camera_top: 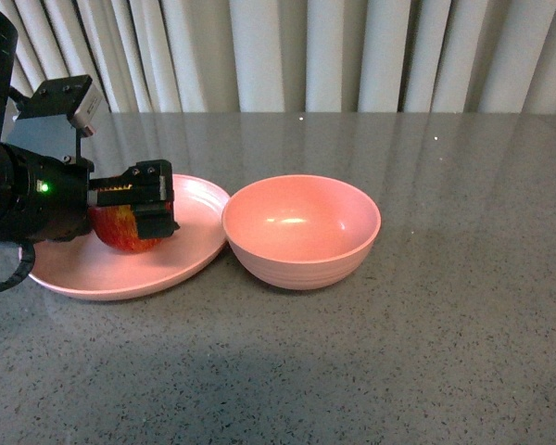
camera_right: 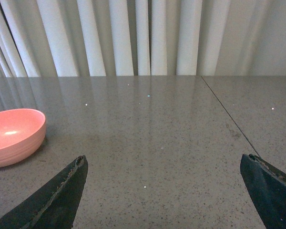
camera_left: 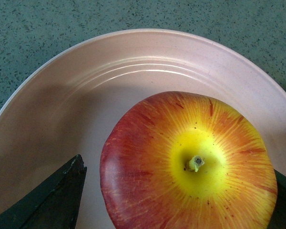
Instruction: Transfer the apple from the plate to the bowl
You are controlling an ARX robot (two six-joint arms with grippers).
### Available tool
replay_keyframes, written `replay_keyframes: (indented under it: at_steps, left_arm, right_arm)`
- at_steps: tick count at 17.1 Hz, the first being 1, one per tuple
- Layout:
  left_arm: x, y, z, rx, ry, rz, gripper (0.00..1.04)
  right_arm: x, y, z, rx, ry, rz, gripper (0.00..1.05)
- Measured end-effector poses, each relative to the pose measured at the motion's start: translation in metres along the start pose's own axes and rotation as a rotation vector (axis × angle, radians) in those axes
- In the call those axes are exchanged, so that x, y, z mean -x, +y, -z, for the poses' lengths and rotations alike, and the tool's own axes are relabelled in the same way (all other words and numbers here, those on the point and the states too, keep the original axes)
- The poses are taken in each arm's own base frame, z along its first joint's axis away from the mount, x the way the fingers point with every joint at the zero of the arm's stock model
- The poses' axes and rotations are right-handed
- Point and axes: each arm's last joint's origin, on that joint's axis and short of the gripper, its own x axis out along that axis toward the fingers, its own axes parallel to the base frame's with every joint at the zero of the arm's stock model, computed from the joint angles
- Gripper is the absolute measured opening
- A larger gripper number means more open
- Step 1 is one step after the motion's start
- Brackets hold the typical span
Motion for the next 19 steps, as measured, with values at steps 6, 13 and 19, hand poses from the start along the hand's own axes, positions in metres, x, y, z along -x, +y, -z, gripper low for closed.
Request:
replay_keyframes:
  at_steps: [6, 13, 19]
  left_arm:
    - [-0.001, -0.004, 0.0, -0.035, -0.007, 0.009, 0.69]
    - [0.059, -0.039, -0.055, -0.097, -0.211, 0.1, 0.68]
    - [0.05, -0.109, -0.04, -0.216, -0.147, 0.238, 0.68]
  right_arm:
    - [0.0, 0.0, 0.0, 0.0, 0.0, 0.0, 0.98]
    - [0.0, 0.0, 0.0, 0.0, 0.0, 0.0, 0.98]
    - [0.0, 0.0, 0.0, 0.0, 0.0, 0.0, 0.98]
